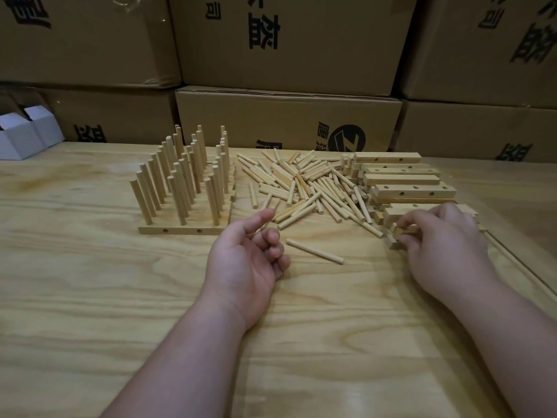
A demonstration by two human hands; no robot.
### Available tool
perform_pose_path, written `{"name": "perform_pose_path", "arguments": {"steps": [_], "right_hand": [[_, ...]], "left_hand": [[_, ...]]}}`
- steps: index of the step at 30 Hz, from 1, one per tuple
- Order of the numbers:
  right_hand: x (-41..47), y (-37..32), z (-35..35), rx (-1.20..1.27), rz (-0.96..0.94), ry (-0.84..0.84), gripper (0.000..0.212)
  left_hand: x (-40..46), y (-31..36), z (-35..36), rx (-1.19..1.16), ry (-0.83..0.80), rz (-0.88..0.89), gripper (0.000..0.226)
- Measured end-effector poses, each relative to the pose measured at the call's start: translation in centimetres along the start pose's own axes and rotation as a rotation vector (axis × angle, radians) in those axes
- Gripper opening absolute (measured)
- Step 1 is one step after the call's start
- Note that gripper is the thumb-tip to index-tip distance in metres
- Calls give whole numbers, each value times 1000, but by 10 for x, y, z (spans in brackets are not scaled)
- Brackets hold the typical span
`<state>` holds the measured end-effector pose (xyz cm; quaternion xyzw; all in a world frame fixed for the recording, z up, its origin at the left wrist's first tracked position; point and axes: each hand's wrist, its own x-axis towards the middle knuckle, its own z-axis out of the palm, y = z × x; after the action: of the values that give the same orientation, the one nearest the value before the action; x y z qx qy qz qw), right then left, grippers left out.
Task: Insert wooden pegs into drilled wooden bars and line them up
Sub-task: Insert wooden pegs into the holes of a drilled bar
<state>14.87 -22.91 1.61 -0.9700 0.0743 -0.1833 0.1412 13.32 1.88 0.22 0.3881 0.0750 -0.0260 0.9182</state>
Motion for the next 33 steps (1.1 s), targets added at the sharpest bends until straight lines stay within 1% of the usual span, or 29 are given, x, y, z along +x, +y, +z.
{"name": "perform_pose_path", "arguments": {"steps": [3,5,6,8,10,12,13,15,16,18,19,20,22,24,26,27,30,33], "right_hand": [[-3,-14,-9,-117,-115,36,15],[-5,-29,-20,-80,-219,106,12],[-7,-36,-27,-7,-265,135,12],[-10,-49,-36,247,-298,132,11],[-14,-58,-38,581,-256,52,6],[-21,-69,-36,879,-201,-44,8],[-24,-72,-33,981,-183,-78,9],[-29,-78,-25,1083,-155,-103,9],[-30,-79,-20,1114,-139,-107,7],[-29,-78,-10,1189,-102,-121,5],[-28,-75,-4,1182,-92,-122,6],[-26,-72,3,1106,-106,-107,9],[-22,-62,16,773,-202,-93,15],[-21,-55,26,461,-299,-157,28],[-20,-53,35,294,-345,-217,37],[-19,-53,38,257,-348,-213,38],[-18,-54,44,274,-308,-127,31],[-18,-54,46,285,-278,-108,10]], "left_hand": [[0,0,0,12,0,-1,31],[-1,-1,0,53,-7,8,21],[-2,-2,1,92,-22,22,20],[-2,-4,1,205,-78,66,20],[-4,-8,2,341,-142,114,18],[-5,-11,1,454,-211,149,27],[-7,-12,0,513,-254,167,32],[-10,-13,0,641,-344,187,33],[-12,-13,0,689,-362,185,31],[-13,-13,1,721,-297,187,27],[-11,-13,1,709,-238,192,26],[-9,-13,1,665,-177,190,27],[-5,-9,1,504,-68,162,34],[-2,-6,1,337,-1,106,44],[-1,-4,2,231,49,58,46],[0,-4,4,186,73,41,44],[0,-2,7,81,108,13,36],[-2,0,7,50,120,-8,28]]}}
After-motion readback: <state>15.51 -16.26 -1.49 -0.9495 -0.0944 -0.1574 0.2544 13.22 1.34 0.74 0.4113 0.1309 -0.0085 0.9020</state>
